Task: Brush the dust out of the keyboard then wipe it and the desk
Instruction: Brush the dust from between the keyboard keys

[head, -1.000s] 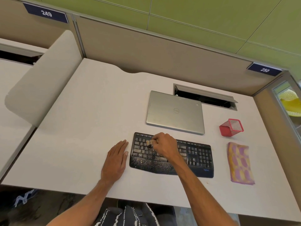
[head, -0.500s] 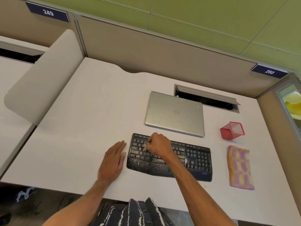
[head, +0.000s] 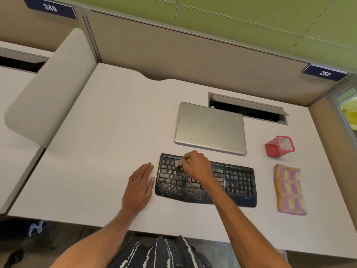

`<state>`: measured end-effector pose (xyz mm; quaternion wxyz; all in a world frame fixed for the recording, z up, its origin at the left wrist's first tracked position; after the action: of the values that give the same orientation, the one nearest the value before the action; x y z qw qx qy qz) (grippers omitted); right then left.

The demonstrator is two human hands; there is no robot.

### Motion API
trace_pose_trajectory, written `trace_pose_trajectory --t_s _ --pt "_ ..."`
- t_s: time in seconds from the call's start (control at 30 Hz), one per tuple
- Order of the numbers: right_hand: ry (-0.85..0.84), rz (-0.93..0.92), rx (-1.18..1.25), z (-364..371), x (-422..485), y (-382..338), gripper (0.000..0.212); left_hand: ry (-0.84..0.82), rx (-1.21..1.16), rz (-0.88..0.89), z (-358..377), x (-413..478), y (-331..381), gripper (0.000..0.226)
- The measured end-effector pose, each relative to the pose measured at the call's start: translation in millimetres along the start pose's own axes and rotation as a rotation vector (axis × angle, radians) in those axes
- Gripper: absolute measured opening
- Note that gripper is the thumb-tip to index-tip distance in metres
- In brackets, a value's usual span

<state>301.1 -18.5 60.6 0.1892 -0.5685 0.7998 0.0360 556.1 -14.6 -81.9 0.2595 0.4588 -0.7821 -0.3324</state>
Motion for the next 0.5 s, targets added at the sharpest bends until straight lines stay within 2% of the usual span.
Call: trace_pose_trajectory --t_s 0.2,0.37,0.5 --pt "-0.089 -0.023 -0.045 7 -8 -3 0.015 -0.034 0.001 -0.013 -4 -1 0 0.058" --pt "0.055 -0.101 -0.067 2 -18 -1 0.021 -0.036 -0.008 -0.012 -4 -2 0 0.059" --pt "0.043 -0.186 -0.19 6 -22 0 0.024 -0.023 -0.014 -0.005 -4 -1 0 0.058"
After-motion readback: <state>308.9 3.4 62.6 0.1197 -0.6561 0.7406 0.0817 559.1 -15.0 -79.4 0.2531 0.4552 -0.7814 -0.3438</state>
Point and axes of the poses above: each hand's wrist, its own x-axis towards the middle knuckle, its own z-axis out of the palm, y = z × x, the point moved 1 cm from there along x, towards the middle knuckle, and after that the axes turned 14 degrees about -x, right-handed, at the moved point
